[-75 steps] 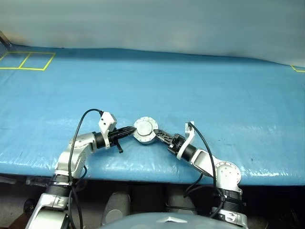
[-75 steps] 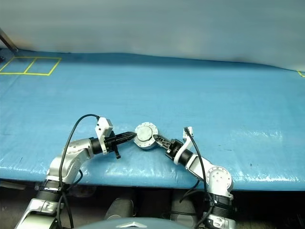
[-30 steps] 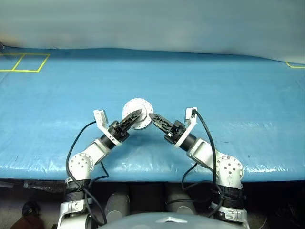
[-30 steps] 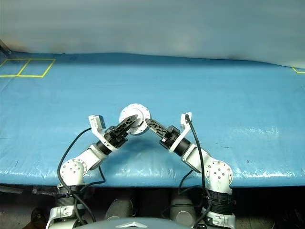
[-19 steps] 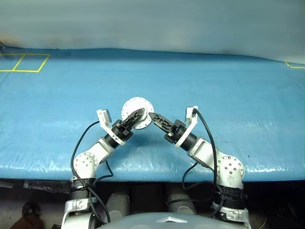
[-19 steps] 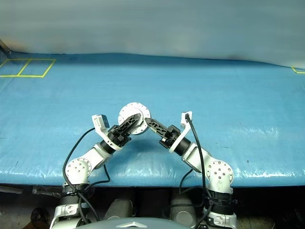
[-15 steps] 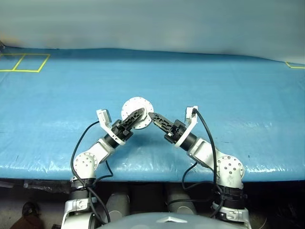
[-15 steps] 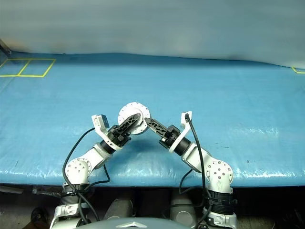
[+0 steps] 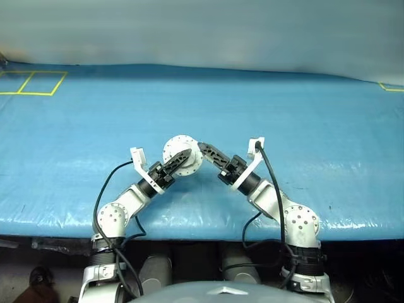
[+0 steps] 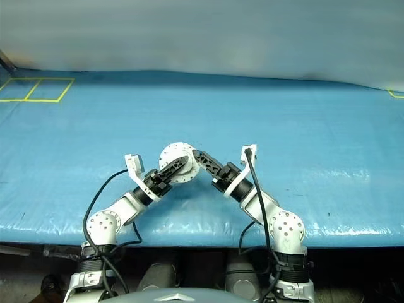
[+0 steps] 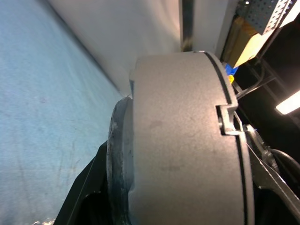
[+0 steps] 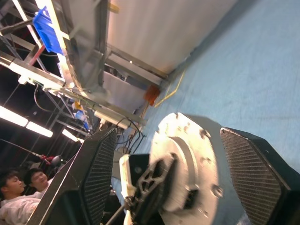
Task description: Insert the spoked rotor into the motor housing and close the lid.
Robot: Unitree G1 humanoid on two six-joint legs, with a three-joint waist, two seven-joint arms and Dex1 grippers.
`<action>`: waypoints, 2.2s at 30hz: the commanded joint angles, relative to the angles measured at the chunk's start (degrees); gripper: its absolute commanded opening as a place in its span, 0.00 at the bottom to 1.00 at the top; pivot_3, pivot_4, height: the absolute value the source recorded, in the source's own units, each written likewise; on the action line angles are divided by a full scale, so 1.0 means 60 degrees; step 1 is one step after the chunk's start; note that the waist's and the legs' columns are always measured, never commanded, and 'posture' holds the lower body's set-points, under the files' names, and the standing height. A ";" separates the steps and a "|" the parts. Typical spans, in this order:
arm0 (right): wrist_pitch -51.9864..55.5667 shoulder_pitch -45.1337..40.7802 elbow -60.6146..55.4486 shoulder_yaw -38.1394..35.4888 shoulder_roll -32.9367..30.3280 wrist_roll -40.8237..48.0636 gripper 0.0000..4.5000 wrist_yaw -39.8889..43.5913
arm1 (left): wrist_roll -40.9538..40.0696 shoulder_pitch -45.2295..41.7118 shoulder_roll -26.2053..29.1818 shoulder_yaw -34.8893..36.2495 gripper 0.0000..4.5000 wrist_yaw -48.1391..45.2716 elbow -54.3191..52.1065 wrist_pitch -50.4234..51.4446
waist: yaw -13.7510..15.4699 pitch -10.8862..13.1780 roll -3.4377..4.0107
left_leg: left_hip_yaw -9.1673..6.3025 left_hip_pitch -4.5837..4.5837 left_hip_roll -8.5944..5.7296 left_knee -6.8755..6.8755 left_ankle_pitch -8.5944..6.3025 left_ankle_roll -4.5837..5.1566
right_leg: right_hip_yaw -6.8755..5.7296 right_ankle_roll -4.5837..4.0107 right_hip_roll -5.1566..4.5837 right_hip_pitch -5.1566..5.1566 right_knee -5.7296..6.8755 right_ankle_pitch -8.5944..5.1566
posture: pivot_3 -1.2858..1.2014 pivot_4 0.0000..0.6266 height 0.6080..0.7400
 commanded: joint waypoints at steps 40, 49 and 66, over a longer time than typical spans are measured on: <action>-0.0382 0.0419 -0.0634 0.0968 -0.0922 -0.2004 0.84 0.0908 | 0.3262 -0.3857 0.0951 0.3462 1.00 0.4813 0.5427 -0.6919 | 0.0193 0.0040 -0.0100 | -0.0019 0.0019 -0.0009 0.0049 0.0001 -0.0003 | 0.0008 0.0033 0.0009 0.0047 0.0002 0.0025 | 0.52 0.24 1.00; -0.0597 0.0163 -0.0348 0.1168 -0.0878 -0.2678 0.84 0.0931 | 0.3508 -0.2689 0.1222 0.3451 1.00 0.4882 0.3719 -0.7136 | 0.0216 0.0040 -0.0101 | -0.0019 0.0022 -0.0007 0.0051 0.0001 -0.0003 | 0.0010 0.0031 0.0009 0.0047 0.0010 0.0025 | 0.52 0.24 1.00; -0.3603 0.0264 0.0167 0.1370 -0.2295 -0.6176 0.84 0.2557 | 0.6322 -0.0260 0.3682 -0.2909 1.00 -0.1260 -0.1047 -0.6557 | 0.0195 0.0038 -0.0086 | 0.0020 0.0042 -0.0004 0.0052 0.0001 -0.0005 | 0.0040 0.0028 0.0007 0.0051 0.0011 0.0023 | 0.52 0.24 1.00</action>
